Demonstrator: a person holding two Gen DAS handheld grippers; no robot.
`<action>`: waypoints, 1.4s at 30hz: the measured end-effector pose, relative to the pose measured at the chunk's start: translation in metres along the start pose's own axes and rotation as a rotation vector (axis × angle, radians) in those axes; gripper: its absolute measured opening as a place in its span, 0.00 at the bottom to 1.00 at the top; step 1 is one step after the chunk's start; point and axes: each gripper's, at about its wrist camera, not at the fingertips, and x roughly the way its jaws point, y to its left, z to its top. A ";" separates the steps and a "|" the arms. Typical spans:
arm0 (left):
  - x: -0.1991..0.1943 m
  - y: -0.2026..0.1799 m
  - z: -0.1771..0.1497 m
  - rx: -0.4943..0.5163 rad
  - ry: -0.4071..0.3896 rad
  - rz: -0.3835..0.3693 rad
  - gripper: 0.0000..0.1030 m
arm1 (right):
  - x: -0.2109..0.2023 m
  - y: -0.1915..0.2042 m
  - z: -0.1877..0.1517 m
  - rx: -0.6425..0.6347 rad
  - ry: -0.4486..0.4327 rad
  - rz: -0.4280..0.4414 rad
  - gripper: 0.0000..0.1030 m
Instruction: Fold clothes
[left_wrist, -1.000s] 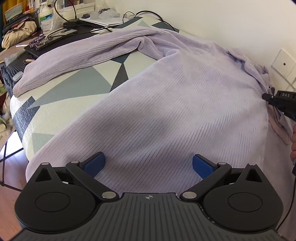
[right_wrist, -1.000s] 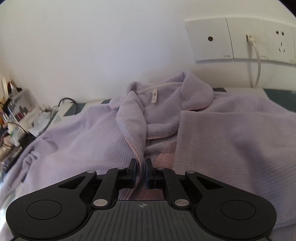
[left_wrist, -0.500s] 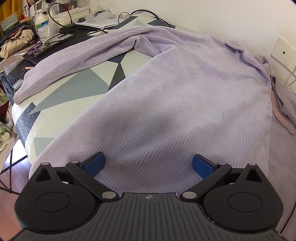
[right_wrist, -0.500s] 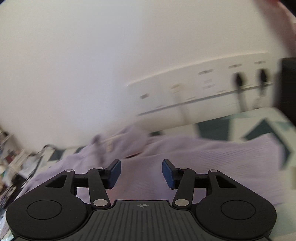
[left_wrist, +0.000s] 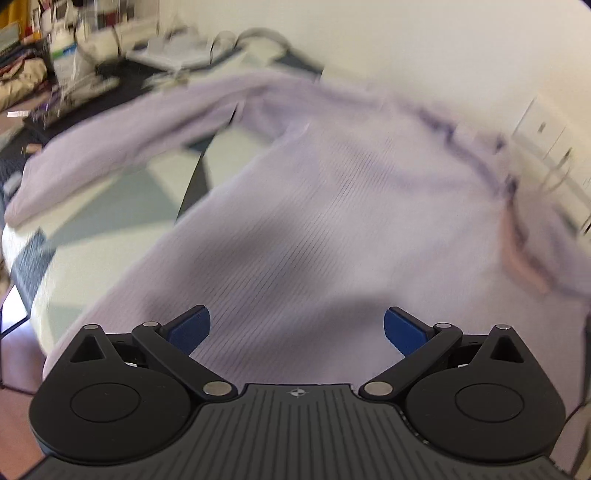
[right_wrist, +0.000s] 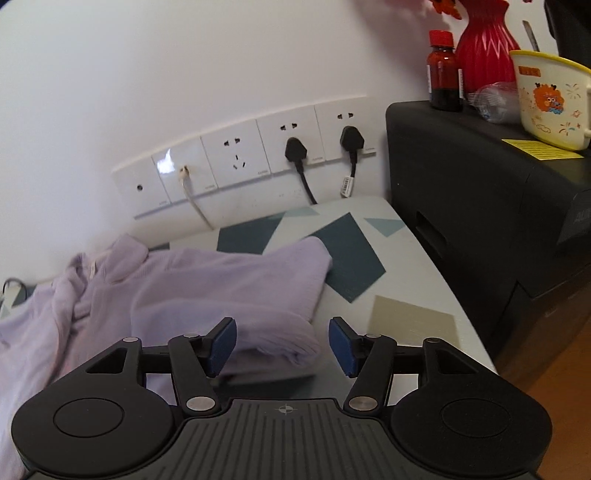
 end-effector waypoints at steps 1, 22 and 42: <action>-0.003 -0.007 0.005 -0.010 -0.028 -0.021 0.99 | 0.000 0.000 0.001 -0.005 0.001 0.009 0.51; 0.123 -0.193 0.029 -0.559 0.245 -0.457 0.78 | 0.012 -0.003 0.006 -0.156 -0.010 0.209 0.58; 0.134 -0.190 0.018 -0.651 0.292 -0.484 0.38 | 0.043 0.023 0.010 -0.356 0.053 0.195 0.66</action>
